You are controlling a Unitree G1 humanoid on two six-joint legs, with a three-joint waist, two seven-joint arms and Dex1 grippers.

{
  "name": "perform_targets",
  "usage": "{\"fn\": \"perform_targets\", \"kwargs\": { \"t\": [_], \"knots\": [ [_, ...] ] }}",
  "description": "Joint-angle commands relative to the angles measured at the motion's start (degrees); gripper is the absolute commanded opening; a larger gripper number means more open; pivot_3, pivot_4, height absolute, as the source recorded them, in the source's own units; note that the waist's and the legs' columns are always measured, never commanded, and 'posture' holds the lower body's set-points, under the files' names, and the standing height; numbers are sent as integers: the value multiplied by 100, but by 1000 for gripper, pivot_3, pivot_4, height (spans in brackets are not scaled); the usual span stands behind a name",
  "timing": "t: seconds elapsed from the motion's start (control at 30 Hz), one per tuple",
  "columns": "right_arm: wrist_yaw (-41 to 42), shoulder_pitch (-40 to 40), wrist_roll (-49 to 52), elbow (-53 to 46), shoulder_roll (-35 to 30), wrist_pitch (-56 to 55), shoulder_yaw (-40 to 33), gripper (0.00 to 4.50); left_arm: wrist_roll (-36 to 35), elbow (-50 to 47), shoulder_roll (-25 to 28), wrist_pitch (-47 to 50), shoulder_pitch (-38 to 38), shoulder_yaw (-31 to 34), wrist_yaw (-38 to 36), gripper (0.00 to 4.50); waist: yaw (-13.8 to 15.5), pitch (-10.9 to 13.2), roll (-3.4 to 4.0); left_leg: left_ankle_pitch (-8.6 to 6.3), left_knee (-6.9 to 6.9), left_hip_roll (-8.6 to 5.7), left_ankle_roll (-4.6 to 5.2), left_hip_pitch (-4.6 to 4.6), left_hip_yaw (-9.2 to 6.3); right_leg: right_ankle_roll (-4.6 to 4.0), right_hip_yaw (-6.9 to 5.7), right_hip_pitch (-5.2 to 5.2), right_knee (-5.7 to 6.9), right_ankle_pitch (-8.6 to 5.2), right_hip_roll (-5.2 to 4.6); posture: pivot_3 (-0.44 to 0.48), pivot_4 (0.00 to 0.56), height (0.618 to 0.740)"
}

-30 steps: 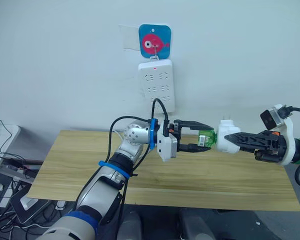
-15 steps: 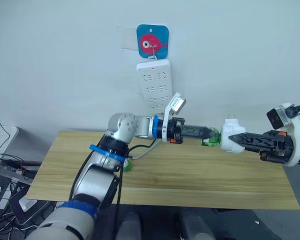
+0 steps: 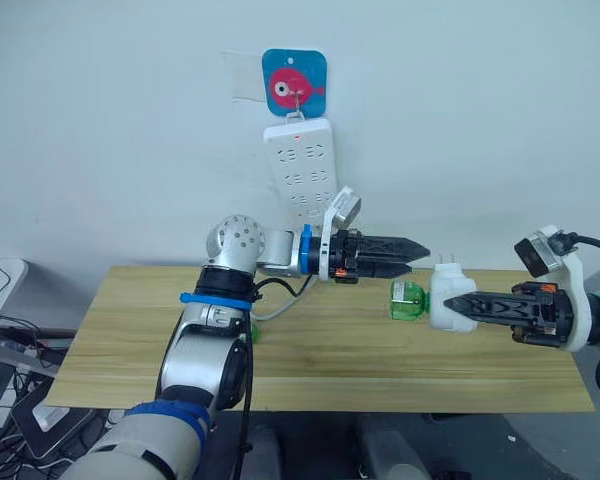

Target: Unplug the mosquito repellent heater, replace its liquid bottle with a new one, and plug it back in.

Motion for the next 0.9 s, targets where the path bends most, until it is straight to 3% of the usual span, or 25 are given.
{"fn": "perform_targets", "kwargs": {
  "t": [0.03, 0.17, 0.27, 0.33, 0.4, 0.57, 0.7, 0.9],
  "knots": [
    [144, 8, 141, 94, -112, 7, -253, 3040, 510, -1019, 437, -1387, 117, -478, -1165, 4457, 2, 3, 1, 0, -2, 1, -1, 0, 1, -1, 0, 0, 0, 0, 0, -75, 178, 740],
    [118, -74, 141, 431, -99, 18, -327, 3040, 1664, -1890, 957, -3895, 480, -1115, -2490, 4457, 41, 6, 5, 2, -3, 1, -5, -1, 7, -2, 4, -2, -6, 1, -2, -66, 179, 740],
    [98, -205, 141, 649, -55, 52, -328, 3040, 2474, -2062, 929, -6046, 912, -1281, -3042, 4457, 85, 6, 6, 0, -3, 1, -3, 0, 17, -22, 11, 1, -13, 13, -5, -59, 181, 740],
    [89, -296, 141, 743, -26, 85, -303, 3040, 2944, -1954, 751, -7552, 1186, -1269, -3211, 4457, 128, 7, 5, -1, -3, 1, -1, -1, 22, -28, 16, 1, -17, 17, -5, -59, 181, 740],
    [77, -361, 141, 806, -5, 119, -285, 3040, 3144, -1817, 656, -8338, 1322, -1286, -3414, 4457, 178, 10, 4, -1, -1, 1, 0, -3, 23, -29, 18, 0, -23, 20, -4, -55, 181, 740],
    [110, -535, 141, 810, 66, 229, -212, 3040, 3973, -621, 287, -11560, 1424, -1343, -3573, 4457, 254, 9, 5, -2, 0, 1, 1, -8, 26, -20, 19, 3, -46, 27, -5, -56, 183, 740],
    [103, -656, 141, 743, 178, 274, -149, 3040, 4251, 274, 64, -13112, 1314, -1428, -3498, 4457, 260, 9, 5, -5, 0, 1, 6, -14, 28, -14, 22, 4, -60, 33, -6, -60, 183, 740],
    [97, -712, 141, 623, 299, 261, -123, 3040, 4719, 1325, -234, -14397, 919, -1352, -2685, 4457, 264, 9, 5, -8, 5, 1, 12, -21, 26, -4, 22, 4, -67, 40, -6, -67, 178, 740]
  ]
}}
